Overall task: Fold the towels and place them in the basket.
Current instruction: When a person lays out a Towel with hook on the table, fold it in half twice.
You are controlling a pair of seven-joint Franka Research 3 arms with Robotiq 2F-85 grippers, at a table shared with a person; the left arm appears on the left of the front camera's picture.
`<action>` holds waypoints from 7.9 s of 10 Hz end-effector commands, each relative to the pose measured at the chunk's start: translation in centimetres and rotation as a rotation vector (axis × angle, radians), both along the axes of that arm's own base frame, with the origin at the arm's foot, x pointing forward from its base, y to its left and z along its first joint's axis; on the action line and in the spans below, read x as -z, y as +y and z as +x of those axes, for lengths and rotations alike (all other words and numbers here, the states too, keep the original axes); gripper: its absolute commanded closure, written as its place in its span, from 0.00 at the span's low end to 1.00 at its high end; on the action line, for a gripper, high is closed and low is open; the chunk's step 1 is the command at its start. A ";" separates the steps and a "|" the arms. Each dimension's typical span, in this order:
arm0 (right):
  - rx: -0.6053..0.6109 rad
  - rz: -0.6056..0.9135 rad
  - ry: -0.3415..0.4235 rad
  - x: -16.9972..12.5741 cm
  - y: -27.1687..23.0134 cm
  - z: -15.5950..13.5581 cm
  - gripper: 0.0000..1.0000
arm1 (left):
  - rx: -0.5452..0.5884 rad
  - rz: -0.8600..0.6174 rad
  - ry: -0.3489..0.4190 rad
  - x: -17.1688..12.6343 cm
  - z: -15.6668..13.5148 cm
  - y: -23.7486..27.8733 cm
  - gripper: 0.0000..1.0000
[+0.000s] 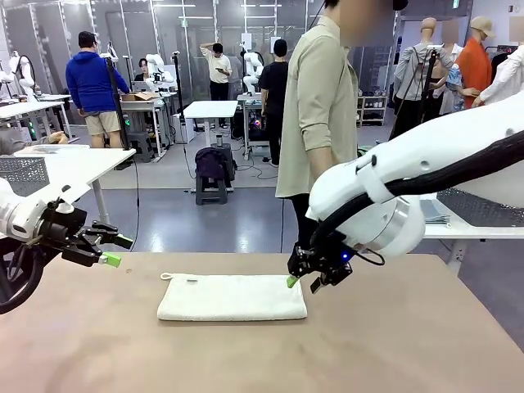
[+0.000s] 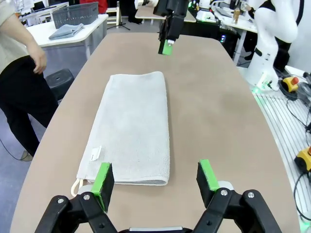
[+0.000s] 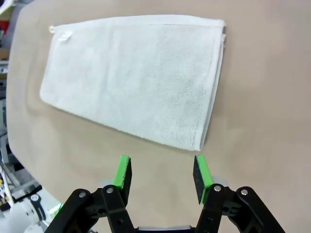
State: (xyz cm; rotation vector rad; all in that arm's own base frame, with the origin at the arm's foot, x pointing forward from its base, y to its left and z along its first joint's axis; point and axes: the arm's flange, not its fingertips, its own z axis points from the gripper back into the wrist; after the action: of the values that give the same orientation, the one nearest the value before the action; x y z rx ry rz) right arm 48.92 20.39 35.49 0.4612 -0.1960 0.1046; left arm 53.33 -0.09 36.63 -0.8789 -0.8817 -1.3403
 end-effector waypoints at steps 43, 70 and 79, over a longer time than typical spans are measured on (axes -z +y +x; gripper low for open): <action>0.077 -0.425 -0.121 -7.4 10.7 4.6 1.00 | -0.002 -0.002 -0.003 -0.2 -0.3 0.1 0.13; 0.158 -0.317 0.019 -6.9 17.0 -0.1 0.24 | -0.002 -0.002 -0.003 -0.2 -0.3 0.1 0.13; 0.213 -0.332 0.017 -8.3 13.1 -1.0 0.24 | -0.002 -0.002 -0.003 -0.2 -0.3 0.1 0.13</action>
State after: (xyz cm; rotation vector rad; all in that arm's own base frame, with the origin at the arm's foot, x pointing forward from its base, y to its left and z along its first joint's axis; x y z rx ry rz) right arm 47.79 33.31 43.54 0.1128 -0.2092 -0.0657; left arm 53.28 -0.02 36.61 -0.8786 -0.8815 -1.3385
